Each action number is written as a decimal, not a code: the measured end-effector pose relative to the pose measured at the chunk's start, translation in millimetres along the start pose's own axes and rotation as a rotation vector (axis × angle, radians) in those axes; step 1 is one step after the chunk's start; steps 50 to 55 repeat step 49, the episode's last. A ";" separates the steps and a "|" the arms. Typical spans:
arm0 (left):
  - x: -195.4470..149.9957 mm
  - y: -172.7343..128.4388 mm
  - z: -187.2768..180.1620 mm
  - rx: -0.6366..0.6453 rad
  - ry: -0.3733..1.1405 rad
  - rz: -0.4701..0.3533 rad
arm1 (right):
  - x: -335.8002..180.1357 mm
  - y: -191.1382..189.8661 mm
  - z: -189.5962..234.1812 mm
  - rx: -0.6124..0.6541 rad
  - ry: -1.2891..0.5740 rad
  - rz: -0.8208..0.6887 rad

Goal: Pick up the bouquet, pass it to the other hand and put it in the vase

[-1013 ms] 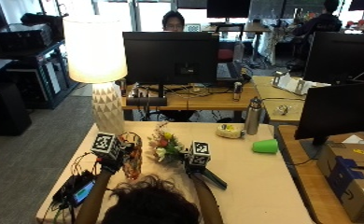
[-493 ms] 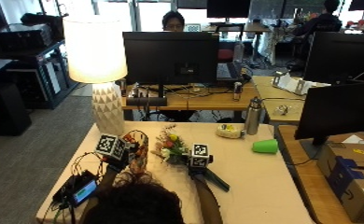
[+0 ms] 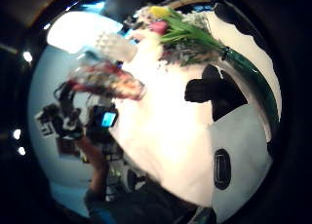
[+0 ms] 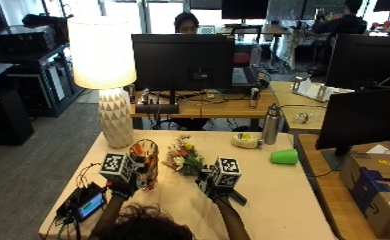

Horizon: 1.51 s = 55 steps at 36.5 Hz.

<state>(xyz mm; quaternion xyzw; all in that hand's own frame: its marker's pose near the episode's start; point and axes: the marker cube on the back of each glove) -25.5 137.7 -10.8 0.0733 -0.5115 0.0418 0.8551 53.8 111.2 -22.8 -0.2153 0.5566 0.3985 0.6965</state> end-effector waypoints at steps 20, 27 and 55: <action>69.3 108.1 -19.6 -0.444 -0.067 -0.061 | -3.5 131.2 -116.9 -0.050 0.224 0.015; 74.6 105.1 -24.5 -0.414 -0.047 -0.064 | -17.9 132.4 -121.4 -0.045 0.273 0.010; 66.8 104.8 -12.5 -0.468 -0.021 -0.071 | -26.5 131.6 -112.5 -0.030 0.235 -0.020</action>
